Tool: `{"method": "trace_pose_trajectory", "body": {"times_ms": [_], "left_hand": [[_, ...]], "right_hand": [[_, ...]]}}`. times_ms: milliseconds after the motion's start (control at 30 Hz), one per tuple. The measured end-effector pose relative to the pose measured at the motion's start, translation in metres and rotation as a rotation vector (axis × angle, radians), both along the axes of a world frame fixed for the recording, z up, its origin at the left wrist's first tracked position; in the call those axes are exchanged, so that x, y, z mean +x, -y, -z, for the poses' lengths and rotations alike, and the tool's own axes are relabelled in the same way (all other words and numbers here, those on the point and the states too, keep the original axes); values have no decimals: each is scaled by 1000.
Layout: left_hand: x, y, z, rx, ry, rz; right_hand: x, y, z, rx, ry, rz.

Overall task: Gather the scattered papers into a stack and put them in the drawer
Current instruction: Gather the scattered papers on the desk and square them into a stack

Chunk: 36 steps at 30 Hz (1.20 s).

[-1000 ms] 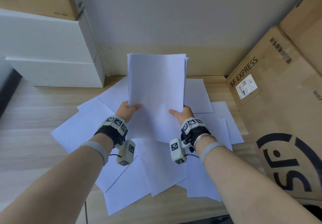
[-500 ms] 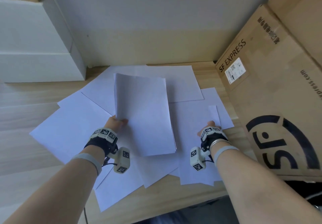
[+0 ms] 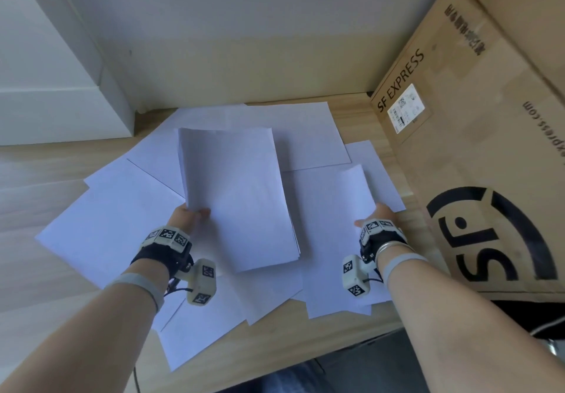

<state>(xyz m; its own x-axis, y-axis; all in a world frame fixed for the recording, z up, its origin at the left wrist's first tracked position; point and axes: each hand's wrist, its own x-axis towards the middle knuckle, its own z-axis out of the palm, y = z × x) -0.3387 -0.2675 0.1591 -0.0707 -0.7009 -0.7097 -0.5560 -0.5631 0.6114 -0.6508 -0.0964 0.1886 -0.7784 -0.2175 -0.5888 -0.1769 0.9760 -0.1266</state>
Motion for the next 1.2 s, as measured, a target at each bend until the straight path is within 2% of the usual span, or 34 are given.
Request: {"method": "trace_pose_trajectory", "body": {"times_ms": [267, 433, 667, 800, 1000, 1133, 1200], "left_hand": [[29, 10, -5, -6, -2, -58], [45, 11, -1, 38, -43, -141], [41, 5, -4, 58, -76, -140], [42, 5, -1, 61, -65, -134], [45, 7, -2, 75, -30, -101], [47, 11, 14, 90, -98, -124], [40, 7, 0, 105, -161, -141]], "right_hand": [[43, 57, -7, -97, 99, -249], [81, 85, 4, -38, 72, -383], [111, 88, 19, -115, 35, -465], [109, 89, 18, -170, 106, -514], [88, 85, 9, -341, 157, -416], [78, 86, 6, -471, 169, -272], [77, 89, 7, -527, 189, -218]]}}
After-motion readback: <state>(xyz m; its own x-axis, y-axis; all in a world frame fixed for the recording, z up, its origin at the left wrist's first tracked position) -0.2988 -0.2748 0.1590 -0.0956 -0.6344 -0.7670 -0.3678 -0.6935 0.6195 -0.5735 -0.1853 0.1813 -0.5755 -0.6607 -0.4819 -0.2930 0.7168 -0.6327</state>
